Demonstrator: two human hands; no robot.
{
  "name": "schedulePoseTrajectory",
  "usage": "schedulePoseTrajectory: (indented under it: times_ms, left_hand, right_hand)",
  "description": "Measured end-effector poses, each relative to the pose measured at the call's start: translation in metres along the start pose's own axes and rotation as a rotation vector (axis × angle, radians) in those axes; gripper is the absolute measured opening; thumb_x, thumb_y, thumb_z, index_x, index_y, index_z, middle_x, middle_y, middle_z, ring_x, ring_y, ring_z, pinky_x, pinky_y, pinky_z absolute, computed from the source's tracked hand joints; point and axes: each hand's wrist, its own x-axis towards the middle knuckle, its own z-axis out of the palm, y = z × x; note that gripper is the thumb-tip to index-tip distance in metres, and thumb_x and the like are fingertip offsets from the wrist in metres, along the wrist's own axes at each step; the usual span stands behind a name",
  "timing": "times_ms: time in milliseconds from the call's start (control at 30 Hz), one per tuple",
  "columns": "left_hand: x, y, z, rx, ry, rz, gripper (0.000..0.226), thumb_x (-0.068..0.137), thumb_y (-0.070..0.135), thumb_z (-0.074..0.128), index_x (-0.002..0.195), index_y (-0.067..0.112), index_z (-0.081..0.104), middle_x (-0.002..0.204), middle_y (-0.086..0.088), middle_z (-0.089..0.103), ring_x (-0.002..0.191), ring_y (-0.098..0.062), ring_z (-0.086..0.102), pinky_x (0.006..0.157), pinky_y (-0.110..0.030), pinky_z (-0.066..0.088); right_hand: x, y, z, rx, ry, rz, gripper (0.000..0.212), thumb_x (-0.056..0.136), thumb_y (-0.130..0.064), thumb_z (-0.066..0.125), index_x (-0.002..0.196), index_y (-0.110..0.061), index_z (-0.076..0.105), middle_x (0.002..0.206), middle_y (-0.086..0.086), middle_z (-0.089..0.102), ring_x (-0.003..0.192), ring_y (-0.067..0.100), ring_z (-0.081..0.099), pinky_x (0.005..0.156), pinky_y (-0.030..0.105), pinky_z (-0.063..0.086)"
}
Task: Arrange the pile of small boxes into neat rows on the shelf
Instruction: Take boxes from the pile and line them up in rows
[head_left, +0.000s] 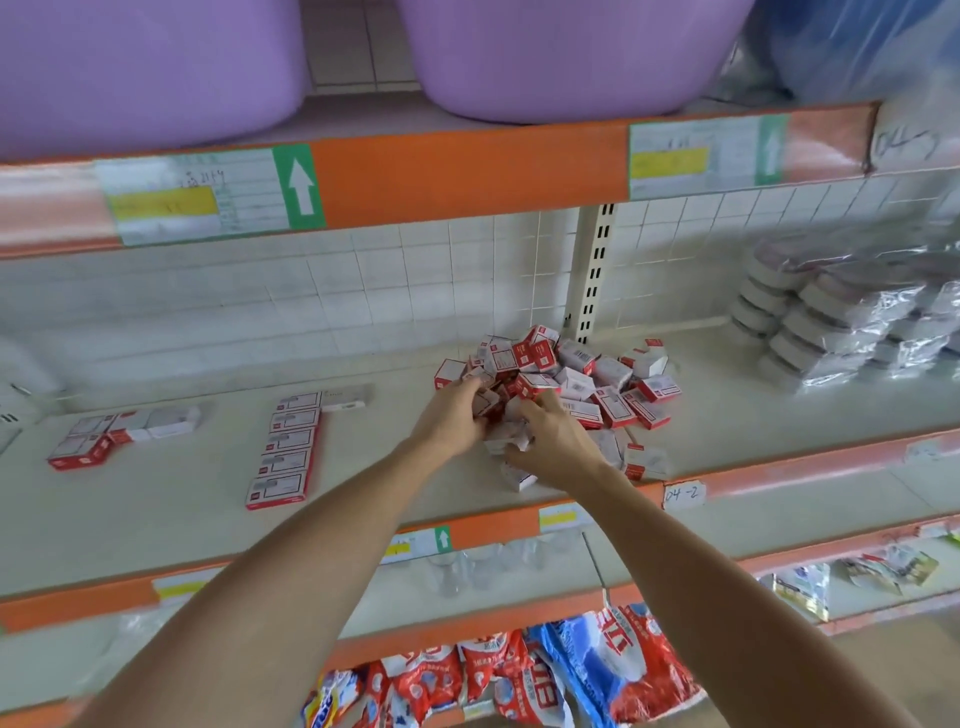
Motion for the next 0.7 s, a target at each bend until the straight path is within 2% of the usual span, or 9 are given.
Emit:
schedulePoseTrajectory:
  times_ms: [67,167,267,367,500,600,700]
  left_hand:
    - [-0.006,-0.004,-0.003,-0.015,0.02,-0.008,0.036,0.079,0.013,0.073,0.114,0.012,0.063,0.112,-0.009,0.068,0.102,-0.029,0.064,0.079,-0.033,0.05]
    - [-0.013,-0.007,-0.008,-0.017,0.031,-0.004,0.038,0.08,0.021,0.078,0.115,0.012,0.064,0.111,-0.01,0.069,0.1,-0.029,0.065,0.081,-0.038,0.052]
    - [-0.019,-0.008,-0.012,-0.003,0.05,0.003,0.037,0.081,0.025,0.079,0.112,0.013,0.064,0.11,-0.009,0.07,0.099,-0.026,0.066,0.08,-0.035,0.052]
    - [-0.023,-0.01,-0.017,0.049,0.052,-0.013,0.034,0.083,0.023,0.076,0.113,0.015,0.063,0.112,-0.007,0.068,0.099,-0.025,0.065,0.079,-0.031,0.051]
    - [-0.032,-0.02,-0.027,0.118,0.06,-0.05,0.034,0.081,0.014,0.071,0.114,0.014,0.061,0.109,-0.01,0.067,0.099,-0.029,0.064,0.079,-0.039,0.053]
    - [-0.042,-0.035,-0.034,0.132,0.063,-0.092,0.04,0.082,0.011,0.071,0.121,0.01,0.059,0.115,-0.013,0.064,0.104,-0.031,0.061,0.083,-0.038,0.05]
    - [-0.051,-0.052,-0.043,0.137,0.066,-0.141,0.046,0.082,0.005,0.069,0.127,0.01,0.056,0.122,-0.012,0.062,0.109,-0.03,0.06,0.086,-0.035,0.048]
  right_hand:
    - [0.003,-0.002,0.0,-0.088,-0.016,-0.001,0.045,0.077,-0.038,0.074,0.114,-0.019,0.058,0.115,0.004,0.043,0.086,0.026,0.059,0.068,0.035,0.052]
    - [0.01,-0.014,-0.003,-0.191,-0.067,0.06,0.047,0.083,-0.045,0.07,0.119,-0.017,0.056,0.12,0.005,0.043,0.1,0.028,0.057,0.08,0.039,0.052]
    - [0.017,-0.029,-0.005,-0.263,-0.126,0.122,0.053,0.087,-0.032,0.069,0.132,-0.014,0.047,0.128,0.007,0.046,0.111,0.029,0.054,0.086,0.039,0.051]
    - [0.021,-0.041,-0.003,-0.281,-0.117,0.145,0.05,0.084,-0.021,0.068,0.129,-0.012,0.048,0.125,0.008,0.048,0.106,0.026,0.055,0.082,0.035,0.049]
    - [0.02,-0.052,0.002,-0.161,-0.062,0.093,0.05,0.077,-0.023,0.072,0.119,-0.01,0.049,0.12,0.006,0.045,0.1,0.025,0.054,0.074,0.033,0.043]
    - [0.02,-0.061,0.013,0.04,-0.068,0.038,0.052,0.074,-0.02,0.075,0.119,-0.01,0.051,0.126,0.006,0.042,0.107,0.028,0.052,0.083,0.036,0.046]
    - [0.019,-0.071,0.027,0.104,-0.072,0.032,0.051,0.076,-0.017,0.075,0.121,-0.01,0.052,0.136,0.008,0.04,0.121,0.029,0.046,0.096,0.035,0.043]
